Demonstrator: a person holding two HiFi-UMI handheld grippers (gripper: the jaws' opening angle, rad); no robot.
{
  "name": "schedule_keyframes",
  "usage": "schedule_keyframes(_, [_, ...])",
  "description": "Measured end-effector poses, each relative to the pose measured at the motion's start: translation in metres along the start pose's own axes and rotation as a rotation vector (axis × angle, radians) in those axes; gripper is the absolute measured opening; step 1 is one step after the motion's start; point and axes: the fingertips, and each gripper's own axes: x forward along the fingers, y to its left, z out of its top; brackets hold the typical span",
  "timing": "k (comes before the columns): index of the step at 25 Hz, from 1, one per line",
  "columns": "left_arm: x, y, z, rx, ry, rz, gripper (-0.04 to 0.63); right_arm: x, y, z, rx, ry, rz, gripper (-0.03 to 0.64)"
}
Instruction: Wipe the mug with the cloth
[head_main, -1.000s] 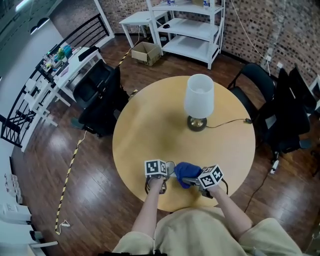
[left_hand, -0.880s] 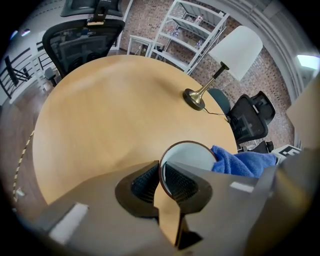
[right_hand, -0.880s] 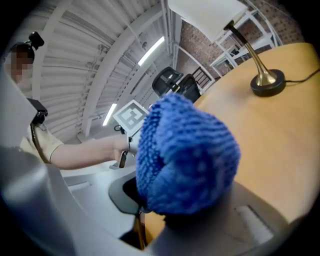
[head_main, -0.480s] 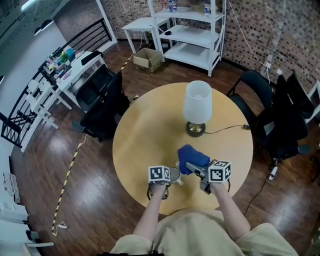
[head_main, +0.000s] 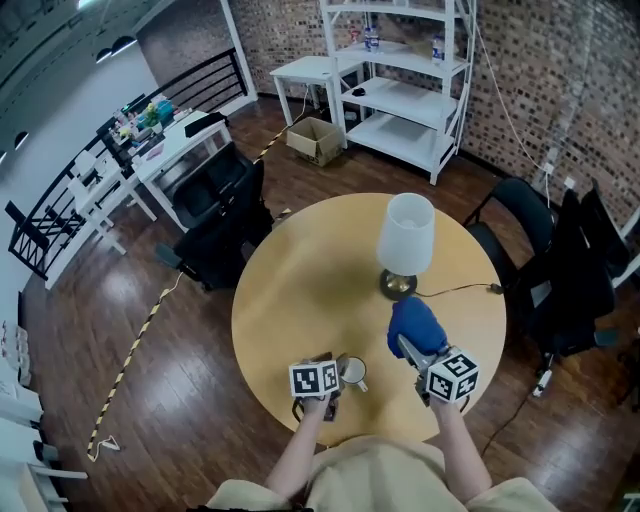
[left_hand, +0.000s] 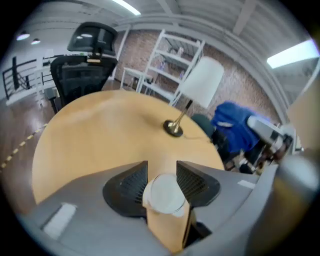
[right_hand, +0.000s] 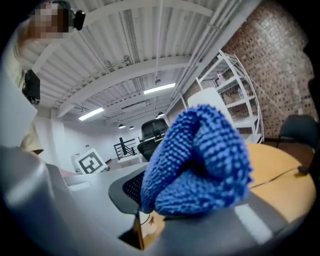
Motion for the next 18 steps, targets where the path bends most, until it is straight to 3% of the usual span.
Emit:
schedule_keyframes(2, [-0.026, -0.024, 0.047, 0.012, -0.172, -0.069, 0.192, 0.001, 0.0, 0.026, -0.063, -0.037, -0.054, 0.061])
schedule_keyframes(5, [-0.07, -0.059, 0.112, 0.148, -0.419, -0.135, 0.282, 0.005, 0.012, 0.063, -0.148, -0.083, -0.067, 0.061])
schedule_keyframes(8, [-0.117, -0.084, 0.163, 0.25, -0.653, -0.155, 0.287, 0.01, 0.025, 0.087, -0.268, -0.087, -0.051, 0.061])
schedule_keyframes(13, [-0.163, -0.088, 0.193, 0.406, -0.783, 0.009, 0.322, 0.006, 0.045, 0.113, -0.343, -0.125, -0.063, 0.061])
schedule_keyframes(18, [-0.181, -0.08, 0.197, 0.417, -0.83, 0.077, 0.327, 0.0, 0.052, 0.124, -0.362, -0.15, -0.072, 0.061])
